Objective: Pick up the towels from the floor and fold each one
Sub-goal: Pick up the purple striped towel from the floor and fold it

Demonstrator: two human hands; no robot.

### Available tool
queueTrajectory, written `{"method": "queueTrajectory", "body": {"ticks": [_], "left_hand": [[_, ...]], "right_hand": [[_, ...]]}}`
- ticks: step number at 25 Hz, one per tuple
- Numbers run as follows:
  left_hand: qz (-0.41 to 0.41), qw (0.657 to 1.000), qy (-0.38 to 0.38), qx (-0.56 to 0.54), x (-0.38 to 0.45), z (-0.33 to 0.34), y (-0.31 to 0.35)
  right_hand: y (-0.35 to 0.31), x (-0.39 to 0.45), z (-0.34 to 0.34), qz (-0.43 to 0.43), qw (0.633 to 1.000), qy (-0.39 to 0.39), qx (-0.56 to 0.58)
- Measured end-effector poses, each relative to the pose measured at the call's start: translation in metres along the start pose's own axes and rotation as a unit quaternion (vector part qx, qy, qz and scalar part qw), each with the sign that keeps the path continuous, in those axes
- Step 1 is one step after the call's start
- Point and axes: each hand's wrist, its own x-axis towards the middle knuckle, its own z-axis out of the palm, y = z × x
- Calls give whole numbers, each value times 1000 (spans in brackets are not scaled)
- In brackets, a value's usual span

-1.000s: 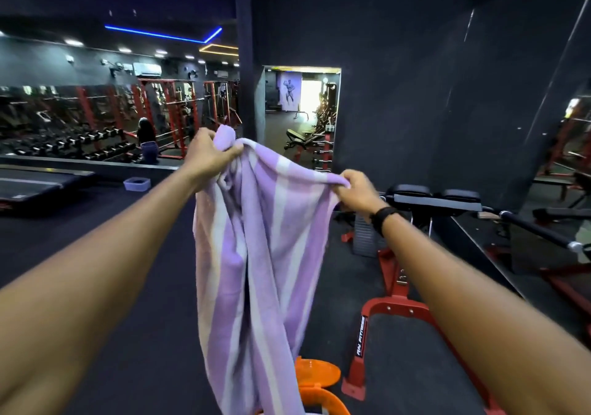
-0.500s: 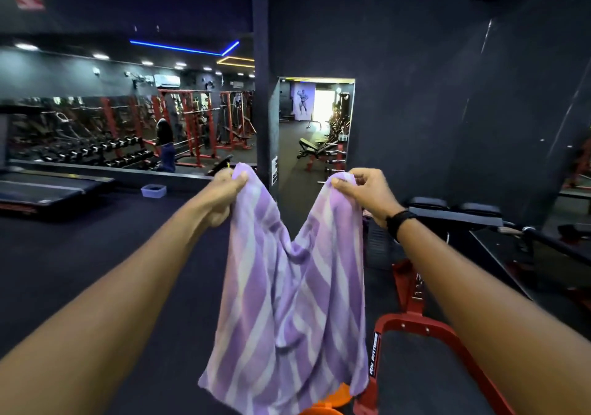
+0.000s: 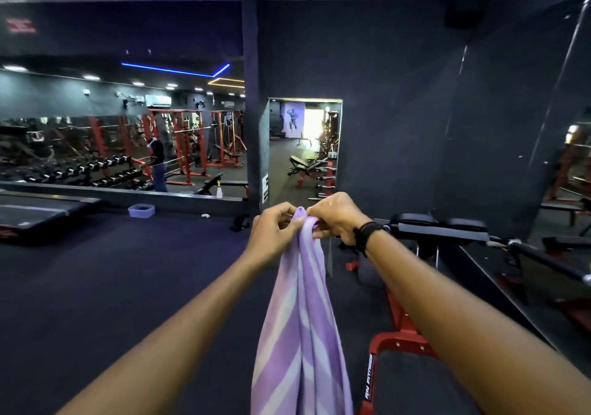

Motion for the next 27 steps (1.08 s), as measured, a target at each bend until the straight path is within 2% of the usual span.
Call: {"method": "queueTrajectory", "body": {"ticks": [5, 10, 13, 14, 16, 18, 19, 20, 23, 24, 25, 27], "left_hand": [[-14, 998, 53, 4, -9, 7, 10], [-28, 997, 30, -63, -10, 11, 13], [-29, 991, 32, -130, -8, 11, 10], [-34, 988, 35, -145, -5, 9, 7], [-48, 983, 46, -169, 2, 3, 1], [-60, 978, 63, -189, 10, -3, 2], [-62, 975, 78, -196, 14, -7, 5], [-64, 971, 98, -208, 18, -11, 9], [-84, 948, 192, -238, 32, -33, 11], [-97, 943, 219, -232, 37, -41, 3], [-111, 940, 236, -219, 39, -48, -7], [-145, 938, 256, -181, 38, -59, -28]], "right_hand": [[-12, -13, -12, 62, 994, -70, 50], [-6, -19, -15, -26, 997, -74, -14], [-2, -13, -25, -141, 976, -32, -163], [1, -11, -30, -153, 969, -34, -192], [8, -14, -38, -133, 964, -117, -197], [21, -21, -37, -110, 933, -225, -258], [31, -26, -33, -100, 909, -248, -321], [43, -29, -29, -93, 877, -254, -398], [79, -31, -27, -32, 746, -215, -629], [89, -29, -31, -21, 724, -194, -662], [92, -27, -39, -20, 719, -171, -673], [89, -21, -55, -45, 733, -108, -670]]}}
